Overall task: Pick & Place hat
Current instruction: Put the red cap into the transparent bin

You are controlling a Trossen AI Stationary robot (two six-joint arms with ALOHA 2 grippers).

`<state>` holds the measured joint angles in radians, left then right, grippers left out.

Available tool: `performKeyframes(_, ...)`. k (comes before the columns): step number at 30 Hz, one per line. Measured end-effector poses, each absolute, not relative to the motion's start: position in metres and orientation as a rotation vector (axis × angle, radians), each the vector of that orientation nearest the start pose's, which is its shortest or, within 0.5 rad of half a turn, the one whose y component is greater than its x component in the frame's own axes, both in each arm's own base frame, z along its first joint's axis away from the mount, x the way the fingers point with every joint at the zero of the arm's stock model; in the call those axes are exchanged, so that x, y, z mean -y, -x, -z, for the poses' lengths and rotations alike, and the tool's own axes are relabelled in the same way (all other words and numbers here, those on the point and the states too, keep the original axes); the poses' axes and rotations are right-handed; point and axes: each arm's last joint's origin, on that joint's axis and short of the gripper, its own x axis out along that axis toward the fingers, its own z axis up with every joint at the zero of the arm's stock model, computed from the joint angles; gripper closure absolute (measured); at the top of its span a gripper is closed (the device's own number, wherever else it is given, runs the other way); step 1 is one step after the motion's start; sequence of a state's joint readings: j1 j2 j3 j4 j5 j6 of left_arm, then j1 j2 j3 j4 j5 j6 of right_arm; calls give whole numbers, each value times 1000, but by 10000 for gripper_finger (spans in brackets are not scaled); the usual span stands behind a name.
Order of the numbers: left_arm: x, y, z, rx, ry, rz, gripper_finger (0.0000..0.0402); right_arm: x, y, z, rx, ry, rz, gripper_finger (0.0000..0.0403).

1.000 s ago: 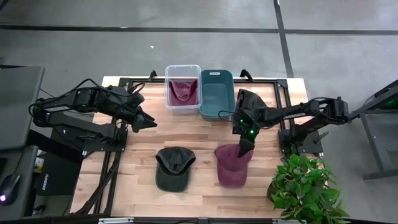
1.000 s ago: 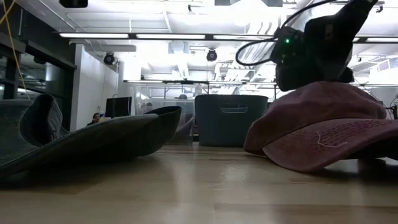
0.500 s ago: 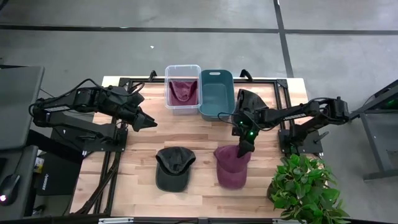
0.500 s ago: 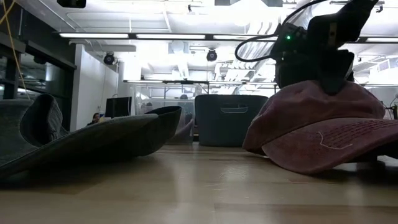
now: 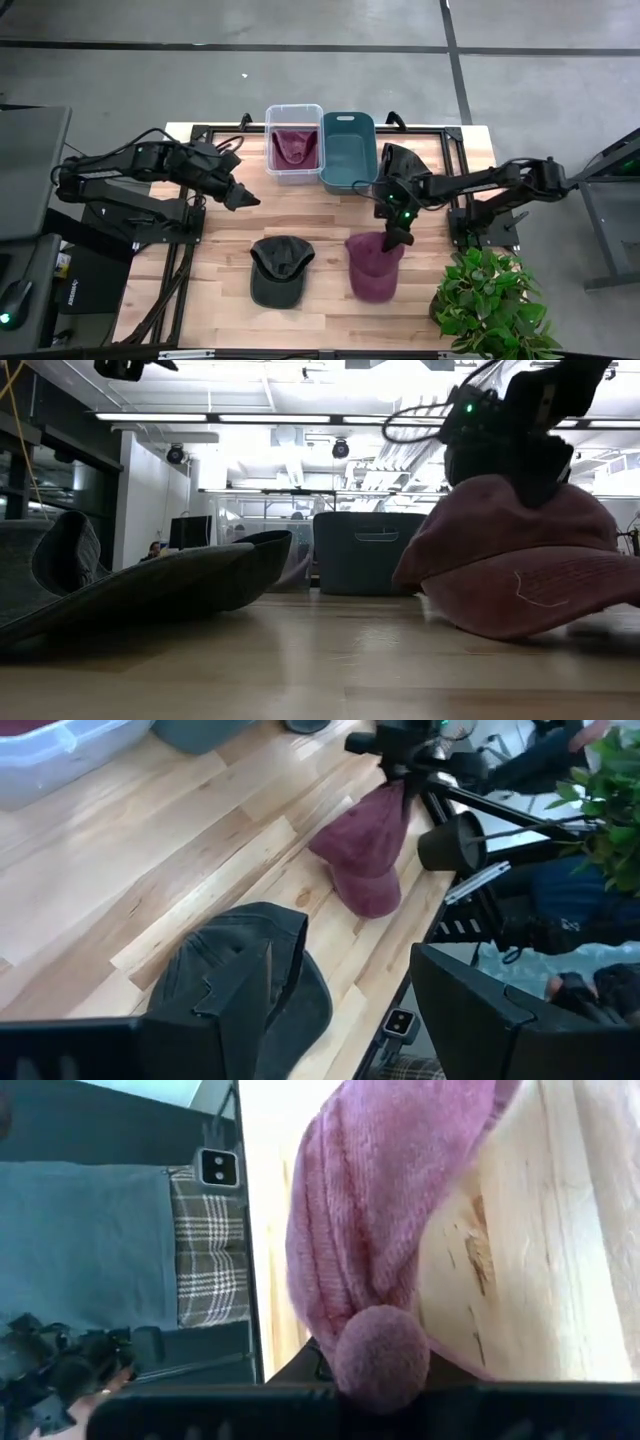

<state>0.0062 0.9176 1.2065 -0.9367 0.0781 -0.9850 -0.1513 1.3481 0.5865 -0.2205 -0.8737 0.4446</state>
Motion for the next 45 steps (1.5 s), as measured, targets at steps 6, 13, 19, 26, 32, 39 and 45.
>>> performKeyframes(6,1,-160,-380,-645,975,-264,179,8,-221,-186,-952,-857,-425,401)
performKeyframes(13,1,-162,-379,-644,975,-263,179,1,-211,-207,-882,-834,-392,402)
performKeyframes(19,1,-164,-384,-597,979,-237,179,0,-205,-218,-832,-813,-365,402)
performKeyframes(26,1,-165,-386,-572,998,-230,179,2,-212,-250,-821,-731,-303,403)
performKeyframes(32,1,-165,-386,-568,997,-239,179,8,-227,-287,-800,-712,-136,403)
performKeyframes(39,0,-165,-386,-543,984,-284,179,17,-248,-330,-657,-755,131,403)
performKeyframes(45,0,-166,-386,-542,1006,-266,179,23,-260,-355,-507,-762,283,403)
